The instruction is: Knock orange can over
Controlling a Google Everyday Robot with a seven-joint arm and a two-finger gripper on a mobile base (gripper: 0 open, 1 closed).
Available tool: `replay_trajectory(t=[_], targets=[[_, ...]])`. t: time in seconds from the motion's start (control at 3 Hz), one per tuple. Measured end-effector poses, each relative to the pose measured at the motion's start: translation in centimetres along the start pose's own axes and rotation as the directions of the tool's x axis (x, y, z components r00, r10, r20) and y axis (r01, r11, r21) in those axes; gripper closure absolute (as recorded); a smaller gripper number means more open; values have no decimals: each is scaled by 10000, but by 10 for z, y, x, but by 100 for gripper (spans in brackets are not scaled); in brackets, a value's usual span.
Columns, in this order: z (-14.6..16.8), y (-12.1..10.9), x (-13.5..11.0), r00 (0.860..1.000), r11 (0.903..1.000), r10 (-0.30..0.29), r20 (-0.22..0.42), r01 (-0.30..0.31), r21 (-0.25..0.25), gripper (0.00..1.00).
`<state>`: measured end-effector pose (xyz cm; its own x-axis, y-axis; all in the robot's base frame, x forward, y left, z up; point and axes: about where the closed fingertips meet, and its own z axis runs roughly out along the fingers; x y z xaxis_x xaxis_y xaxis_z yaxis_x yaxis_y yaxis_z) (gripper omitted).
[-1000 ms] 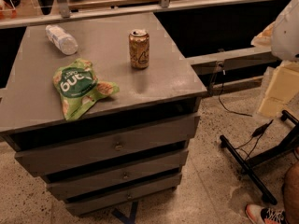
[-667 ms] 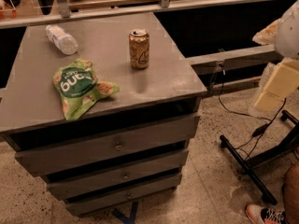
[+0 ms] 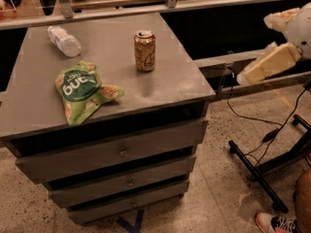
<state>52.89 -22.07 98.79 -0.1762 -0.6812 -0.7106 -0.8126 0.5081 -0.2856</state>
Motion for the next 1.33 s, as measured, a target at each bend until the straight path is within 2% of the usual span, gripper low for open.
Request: replay_trajectory(t=[0.33, 0.67, 1.0, 1.33], targets=[[25, -45, -29, 9833, 9991, -59, 1818, -19, 422, 0], [66, -64, -47, 9652, 9999, 123, 2612, -93, -129, 0], [108, -69, -62, 9396, 9951, 202, 3416, 142, -977, 0], [137, -61, -73, 9129, 9829, -322, 4070, 1027, -1526, 0]])
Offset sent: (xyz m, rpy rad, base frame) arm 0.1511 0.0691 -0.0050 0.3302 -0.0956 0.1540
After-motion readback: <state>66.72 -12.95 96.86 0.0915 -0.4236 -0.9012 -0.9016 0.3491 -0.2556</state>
